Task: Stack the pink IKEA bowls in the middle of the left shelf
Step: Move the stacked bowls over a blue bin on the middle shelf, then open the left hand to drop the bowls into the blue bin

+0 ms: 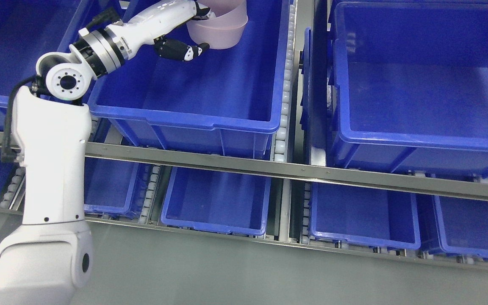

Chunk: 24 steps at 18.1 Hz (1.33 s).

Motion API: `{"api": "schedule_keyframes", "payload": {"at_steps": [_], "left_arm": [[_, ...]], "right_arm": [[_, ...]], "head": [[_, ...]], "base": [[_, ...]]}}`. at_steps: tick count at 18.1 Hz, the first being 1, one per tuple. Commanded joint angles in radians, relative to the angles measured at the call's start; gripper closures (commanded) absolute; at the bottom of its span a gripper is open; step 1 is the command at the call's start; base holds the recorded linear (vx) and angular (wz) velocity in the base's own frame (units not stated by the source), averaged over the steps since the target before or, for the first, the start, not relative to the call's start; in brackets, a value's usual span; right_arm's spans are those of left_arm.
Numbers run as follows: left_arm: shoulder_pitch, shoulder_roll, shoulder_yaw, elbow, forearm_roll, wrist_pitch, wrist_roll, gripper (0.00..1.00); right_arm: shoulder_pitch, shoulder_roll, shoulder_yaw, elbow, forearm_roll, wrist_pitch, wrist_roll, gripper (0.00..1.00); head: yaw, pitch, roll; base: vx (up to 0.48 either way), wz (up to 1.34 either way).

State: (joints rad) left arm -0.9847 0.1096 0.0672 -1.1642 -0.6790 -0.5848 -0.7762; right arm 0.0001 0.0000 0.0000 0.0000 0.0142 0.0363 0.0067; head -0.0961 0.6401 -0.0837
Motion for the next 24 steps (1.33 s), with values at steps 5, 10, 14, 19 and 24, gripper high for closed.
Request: {"api": "schedule_keyframes", "payload": {"at_steps": [5,10,14,19,24], "left_arm": [[-0.035,-0.034,-0.141,0.299,-0.011,0.006,0.027,0.94],[-0.032,-0.024,-0.138,0.296,-0.008,0.008,0.044,0.78],[-0.061,-0.018,-0.101,0.288,-0.005,0.006,0.044,0.58],[-0.069,-0.03,-0.084,0.282,-0.002,0.006,0.046,0.12],[-0.111,-0.092,0.172,0.236,0.022,0.028,0.243,0.03]], "right_arm": [[0.029,-0.017,-0.012,-0.034,-0.014,-0.003,-0.001,0.0],[0.029,-0.017,-0.011,-0.034,-0.014,-0.003,-0.001,0.0],[0.029,-0.017,-0.012,-0.034,-0.014,-0.001,-0.001,0.0],[0.029,-0.017,-0.012,-0.034,-0.014,-0.003,-0.001,0.0],[0.029,-0.017,-0.011,-0.034,-0.014,-0.003,-0.001,0.0]], "head": [[0.0,0.0,0.0],[0.0,0.0,0.0],[0.0,0.0,0.0],[0.0,0.0,0.0],[0.0,0.0,0.0]], "base": [[0.004,0.0],[-0.002,0.0],[0.0,0.0],[0.0,0.0],[0.0,0.0]]}}
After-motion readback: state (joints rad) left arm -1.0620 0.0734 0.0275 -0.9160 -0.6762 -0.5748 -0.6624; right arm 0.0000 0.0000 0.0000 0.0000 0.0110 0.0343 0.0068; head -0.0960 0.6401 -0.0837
